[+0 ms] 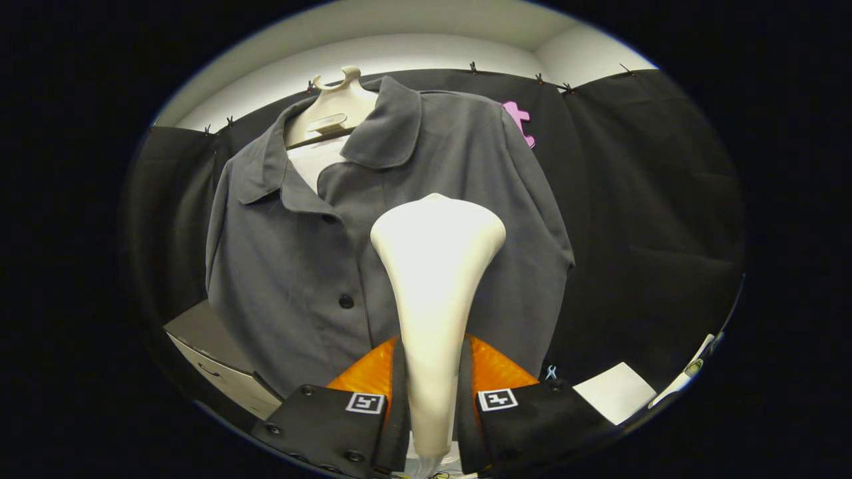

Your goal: Iron the clothes twice with a garment steamer, once on the left side and once on the right side.

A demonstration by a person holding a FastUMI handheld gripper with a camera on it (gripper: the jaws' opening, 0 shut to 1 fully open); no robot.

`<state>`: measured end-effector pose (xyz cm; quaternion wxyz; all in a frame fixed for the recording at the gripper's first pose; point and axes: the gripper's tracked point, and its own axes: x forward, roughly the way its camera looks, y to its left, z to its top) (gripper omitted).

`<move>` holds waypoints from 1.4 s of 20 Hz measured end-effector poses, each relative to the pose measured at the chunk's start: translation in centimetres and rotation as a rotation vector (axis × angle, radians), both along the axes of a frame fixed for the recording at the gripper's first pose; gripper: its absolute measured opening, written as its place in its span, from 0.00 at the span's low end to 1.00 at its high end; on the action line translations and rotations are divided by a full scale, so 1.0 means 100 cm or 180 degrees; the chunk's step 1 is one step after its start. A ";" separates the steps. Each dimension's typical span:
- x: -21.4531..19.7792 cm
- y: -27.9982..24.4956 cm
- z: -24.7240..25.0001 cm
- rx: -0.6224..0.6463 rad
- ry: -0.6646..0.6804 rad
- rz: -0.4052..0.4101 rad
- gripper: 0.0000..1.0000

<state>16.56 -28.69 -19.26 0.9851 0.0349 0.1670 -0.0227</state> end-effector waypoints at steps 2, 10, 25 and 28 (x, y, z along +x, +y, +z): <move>-0.005 0.000 -0.013 0.0043 0.0073 -0.0012 0.37; -0.027 -0.004 -0.070 0.0129 0.0345 -0.0071 0.37; -0.063 -0.015 -0.166 0.0254 0.0809 -0.0180 0.37; -0.069 -0.015 -0.188 0.0292 0.0931 -0.0189 0.38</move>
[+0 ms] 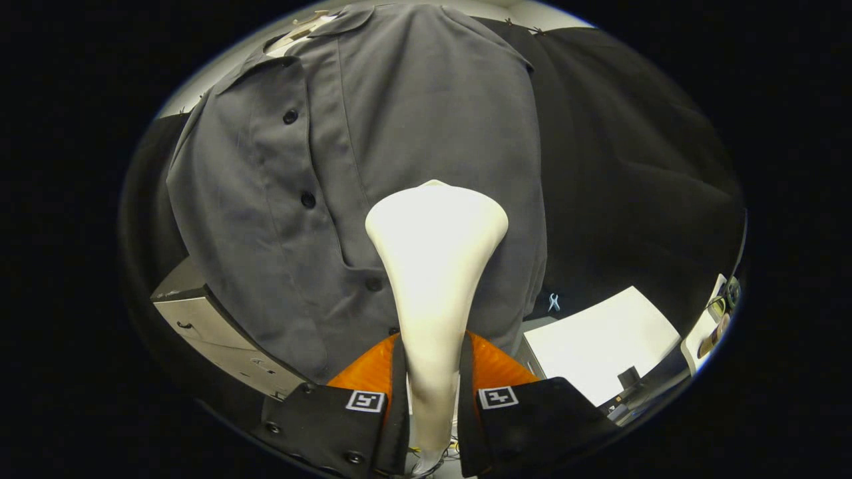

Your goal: Iron the clothes twice with a garment steamer, once on the left side and once on the right side.

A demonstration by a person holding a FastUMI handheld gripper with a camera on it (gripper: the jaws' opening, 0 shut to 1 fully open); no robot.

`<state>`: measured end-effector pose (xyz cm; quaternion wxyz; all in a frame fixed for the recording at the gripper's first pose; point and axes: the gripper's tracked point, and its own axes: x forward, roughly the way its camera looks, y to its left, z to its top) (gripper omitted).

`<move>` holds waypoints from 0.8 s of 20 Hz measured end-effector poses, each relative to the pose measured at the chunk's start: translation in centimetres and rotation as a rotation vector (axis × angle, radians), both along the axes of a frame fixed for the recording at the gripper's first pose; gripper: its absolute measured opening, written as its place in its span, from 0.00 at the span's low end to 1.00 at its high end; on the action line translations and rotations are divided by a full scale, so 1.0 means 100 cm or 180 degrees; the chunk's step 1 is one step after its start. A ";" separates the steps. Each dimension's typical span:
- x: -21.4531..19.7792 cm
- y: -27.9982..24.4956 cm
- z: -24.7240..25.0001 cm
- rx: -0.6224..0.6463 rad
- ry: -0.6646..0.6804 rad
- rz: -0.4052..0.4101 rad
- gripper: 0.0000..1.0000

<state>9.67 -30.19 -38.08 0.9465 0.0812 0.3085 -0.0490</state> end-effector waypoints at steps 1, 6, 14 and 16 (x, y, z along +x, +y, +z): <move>-0.004 -0.001 -0.007 0.0004 0.0038 0.0003 0.38; -0.016 -0.006 -0.040 0.0035 0.0194 -0.0039 0.38; -0.033 -0.008 -0.083 0.0040 0.0447 -0.0074 0.38; -0.038 -0.008 -0.098 0.0059 0.0528 -0.0079 0.38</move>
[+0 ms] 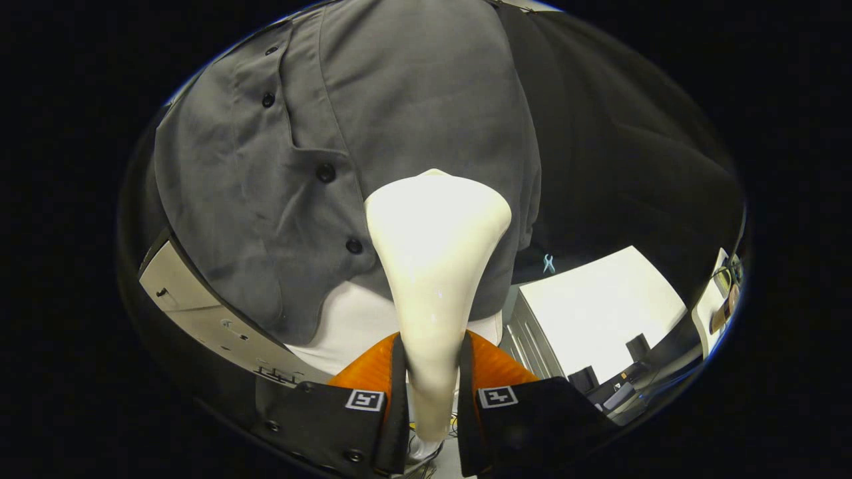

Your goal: Iron the clothes twice with a garment steamer, once on the left side and once on the right side.

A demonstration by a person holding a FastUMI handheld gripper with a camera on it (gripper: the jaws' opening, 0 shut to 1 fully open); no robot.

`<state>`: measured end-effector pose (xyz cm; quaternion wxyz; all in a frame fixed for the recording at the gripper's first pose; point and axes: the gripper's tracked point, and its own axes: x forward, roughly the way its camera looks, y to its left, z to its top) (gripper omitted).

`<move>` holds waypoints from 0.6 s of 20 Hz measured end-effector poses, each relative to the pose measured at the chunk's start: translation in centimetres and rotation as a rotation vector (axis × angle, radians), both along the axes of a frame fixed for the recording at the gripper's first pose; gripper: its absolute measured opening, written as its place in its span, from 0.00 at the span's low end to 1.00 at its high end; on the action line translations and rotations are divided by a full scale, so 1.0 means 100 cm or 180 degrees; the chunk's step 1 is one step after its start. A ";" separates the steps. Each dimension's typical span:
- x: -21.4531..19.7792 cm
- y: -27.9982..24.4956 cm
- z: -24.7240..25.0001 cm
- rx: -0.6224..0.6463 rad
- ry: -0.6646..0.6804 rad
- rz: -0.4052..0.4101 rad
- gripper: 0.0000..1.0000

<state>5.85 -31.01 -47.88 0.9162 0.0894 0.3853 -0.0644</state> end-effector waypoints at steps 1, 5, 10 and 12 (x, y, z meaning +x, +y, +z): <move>-0.003 0.000 -0.006 0.0009 0.0043 -0.0002 0.38; -0.010 0.000 -0.026 0.0022 0.0149 -0.0036 0.38; -0.020 0.000 -0.042 0.0041 0.0245 -0.0081 0.38; -0.025 -0.001 -0.047 0.0055 0.0263 -0.0108 0.38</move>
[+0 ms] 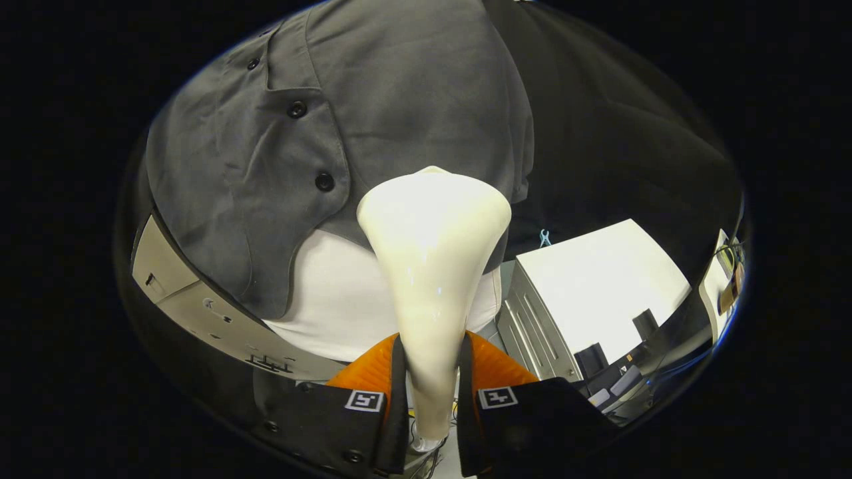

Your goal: Iron the clothes twice with a garment steamer, once on the left side and once on the right side.

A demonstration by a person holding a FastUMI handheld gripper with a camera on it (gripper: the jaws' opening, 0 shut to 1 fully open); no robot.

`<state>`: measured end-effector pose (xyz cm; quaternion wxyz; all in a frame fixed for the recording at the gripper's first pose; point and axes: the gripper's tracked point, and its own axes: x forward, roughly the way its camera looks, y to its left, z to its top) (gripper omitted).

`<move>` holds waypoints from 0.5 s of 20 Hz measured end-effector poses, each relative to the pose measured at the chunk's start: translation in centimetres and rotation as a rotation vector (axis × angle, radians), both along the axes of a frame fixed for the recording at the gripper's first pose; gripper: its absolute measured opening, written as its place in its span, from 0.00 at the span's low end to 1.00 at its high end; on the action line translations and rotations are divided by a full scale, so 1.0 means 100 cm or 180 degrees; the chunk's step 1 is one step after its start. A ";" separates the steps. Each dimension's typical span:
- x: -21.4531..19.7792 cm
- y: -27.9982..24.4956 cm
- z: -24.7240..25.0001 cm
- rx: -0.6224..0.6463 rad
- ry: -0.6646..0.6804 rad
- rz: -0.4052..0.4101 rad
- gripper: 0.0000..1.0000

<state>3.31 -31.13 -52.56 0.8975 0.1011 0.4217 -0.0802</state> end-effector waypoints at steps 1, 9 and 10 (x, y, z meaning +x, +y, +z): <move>-0.002 0.000 0.000 0.0006 0.0007 -0.0018 0.38; -0.003 0.007 0.070 -0.0064 -0.0338 -0.0078 0.37; 0.000 0.007 0.089 -0.0091 -0.0447 -0.0112 0.37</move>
